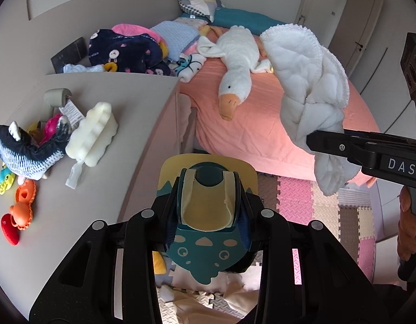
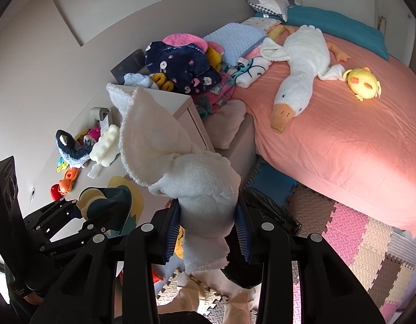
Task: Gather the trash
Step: 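Carry the white cloth over the black bin and open the right tool, then return the right tool to the desk toward the white foam sponge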
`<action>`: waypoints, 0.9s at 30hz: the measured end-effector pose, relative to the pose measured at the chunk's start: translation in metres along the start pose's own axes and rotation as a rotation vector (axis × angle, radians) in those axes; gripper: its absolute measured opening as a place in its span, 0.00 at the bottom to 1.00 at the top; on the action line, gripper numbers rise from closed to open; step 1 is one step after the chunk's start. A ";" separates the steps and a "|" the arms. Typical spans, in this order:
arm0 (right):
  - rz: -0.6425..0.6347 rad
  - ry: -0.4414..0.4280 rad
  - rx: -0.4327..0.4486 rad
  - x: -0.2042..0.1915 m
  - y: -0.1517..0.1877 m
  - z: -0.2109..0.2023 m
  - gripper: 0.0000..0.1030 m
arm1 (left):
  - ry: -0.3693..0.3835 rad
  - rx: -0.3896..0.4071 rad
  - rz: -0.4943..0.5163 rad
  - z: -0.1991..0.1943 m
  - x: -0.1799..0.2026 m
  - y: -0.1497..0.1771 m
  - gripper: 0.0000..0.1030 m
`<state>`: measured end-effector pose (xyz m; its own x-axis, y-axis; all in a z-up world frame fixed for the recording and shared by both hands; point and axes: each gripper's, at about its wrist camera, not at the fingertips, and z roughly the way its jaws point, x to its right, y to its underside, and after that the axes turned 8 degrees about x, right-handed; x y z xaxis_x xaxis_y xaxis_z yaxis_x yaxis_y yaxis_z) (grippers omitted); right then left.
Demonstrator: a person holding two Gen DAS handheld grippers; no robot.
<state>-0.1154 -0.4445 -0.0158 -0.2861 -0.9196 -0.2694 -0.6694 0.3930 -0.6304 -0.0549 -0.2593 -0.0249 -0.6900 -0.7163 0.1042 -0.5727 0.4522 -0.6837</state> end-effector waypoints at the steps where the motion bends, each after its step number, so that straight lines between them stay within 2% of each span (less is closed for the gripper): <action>1: 0.009 0.008 0.000 0.004 0.000 0.000 0.37 | 0.009 -0.005 0.009 0.003 0.003 -0.001 0.34; 5: 0.048 0.039 -0.004 0.022 0.000 -0.001 0.39 | 0.042 -0.034 0.034 0.015 0.011 -0.005 0.35; 6: 0.059 0.052 -0.007 0.027 0.000 0.000 0.44 | 0.057 -0.051 0.042 0.018 0.012 -0.006 0.35; 7: 0.069 0.065 -0.014 0.032 -0.001 0.001 0.55 | 0.064 -0.068 0.054 0.022 0.013 -0.005 0.38; 9: 0.094 0.118 -0.001 0.041 -0.003 0.000 0.68 | 0.022 -0.053 0.068 0.023 0.014 -0.004 0.89; 13: 0.133 0.164 0.038 0.056 -0.009 -0.004 0.71 | 0.002 -0.037 0.061 0.021 0.009 -0.008 0.90; 19: 0.156 0.146 0.043 0.061 -0.010 -0.002 0.71 | -0.018 -0.047 0.039 0.022 -0.001 -0.008 0.90; 27: 0.136 0.108 0.030 0.043 -0.010 0.005 0.71 | -0.048 -0.047 0.011 0.014 -0.018 -0.002 0.90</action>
<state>-0.1175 -0.4879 -0.0242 -0.4452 -0.8522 -0.2748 -0.5998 0.5117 -0.6152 -0.0356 -0.2544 -0.0354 -0.6750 -0.7353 0.0610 -0.5860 0.4841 -0.6498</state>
